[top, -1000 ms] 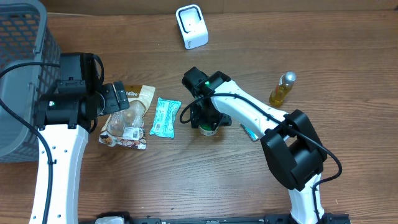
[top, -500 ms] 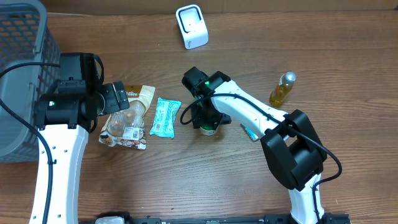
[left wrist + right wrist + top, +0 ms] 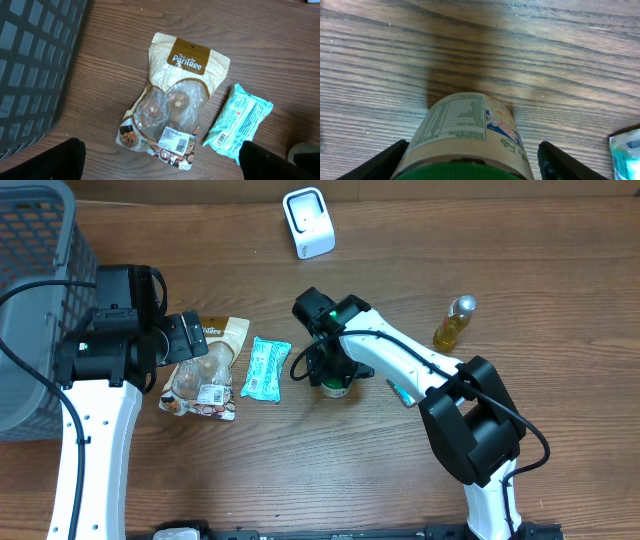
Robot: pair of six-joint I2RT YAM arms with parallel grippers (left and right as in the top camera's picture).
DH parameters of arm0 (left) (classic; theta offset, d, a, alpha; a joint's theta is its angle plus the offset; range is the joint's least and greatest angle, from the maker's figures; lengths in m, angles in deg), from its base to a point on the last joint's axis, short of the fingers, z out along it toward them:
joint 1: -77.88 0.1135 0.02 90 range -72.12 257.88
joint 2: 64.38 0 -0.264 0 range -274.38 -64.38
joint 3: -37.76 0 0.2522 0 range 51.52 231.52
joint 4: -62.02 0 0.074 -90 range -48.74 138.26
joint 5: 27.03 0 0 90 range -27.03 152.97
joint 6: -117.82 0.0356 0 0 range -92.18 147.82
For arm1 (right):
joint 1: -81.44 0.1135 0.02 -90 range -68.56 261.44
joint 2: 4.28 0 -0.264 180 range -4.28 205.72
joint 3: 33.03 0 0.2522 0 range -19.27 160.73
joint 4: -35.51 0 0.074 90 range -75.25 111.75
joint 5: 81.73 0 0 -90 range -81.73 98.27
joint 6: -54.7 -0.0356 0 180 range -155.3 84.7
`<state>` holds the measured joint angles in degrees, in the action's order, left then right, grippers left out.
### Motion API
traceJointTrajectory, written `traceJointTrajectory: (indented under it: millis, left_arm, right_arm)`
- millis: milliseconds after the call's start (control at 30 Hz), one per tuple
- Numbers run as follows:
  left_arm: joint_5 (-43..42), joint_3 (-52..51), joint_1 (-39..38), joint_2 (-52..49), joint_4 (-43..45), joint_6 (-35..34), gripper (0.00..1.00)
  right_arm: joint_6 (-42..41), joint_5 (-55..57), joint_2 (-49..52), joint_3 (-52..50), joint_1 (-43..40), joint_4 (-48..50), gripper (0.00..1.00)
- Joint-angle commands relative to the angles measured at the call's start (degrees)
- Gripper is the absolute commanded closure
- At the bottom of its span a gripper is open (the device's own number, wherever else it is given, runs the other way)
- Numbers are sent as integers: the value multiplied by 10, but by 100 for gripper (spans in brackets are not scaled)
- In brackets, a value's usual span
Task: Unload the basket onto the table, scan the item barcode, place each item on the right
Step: 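Carry the jar up to the white scanner with the right gripper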
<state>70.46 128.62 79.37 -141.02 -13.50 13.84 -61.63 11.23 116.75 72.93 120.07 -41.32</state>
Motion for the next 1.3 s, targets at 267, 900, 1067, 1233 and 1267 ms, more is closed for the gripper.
traceJointTrajectory:
  millis: [267,900,1067,1233,1267]
  left_arm:
    - [0,8,-1,-2,1,-6,0]
    - [0,8,-1,-2,1,-6,0]
    - [0,8,-1,-2,1,-6,1]
    - [0,8,-1,-2,1,-6,1]
    - [0,8,-1,-2,1,-6,1]
  right_arm:
    - [-7,8,6,-11,-1,10,30]
    - [98,4,2,418,-82,-211,43]
    - [104,4,2,524,-102,-146,44]
    - [104,4,11,514,-102,-31,43]
    - [104,5,14,511,-102,-11,43]
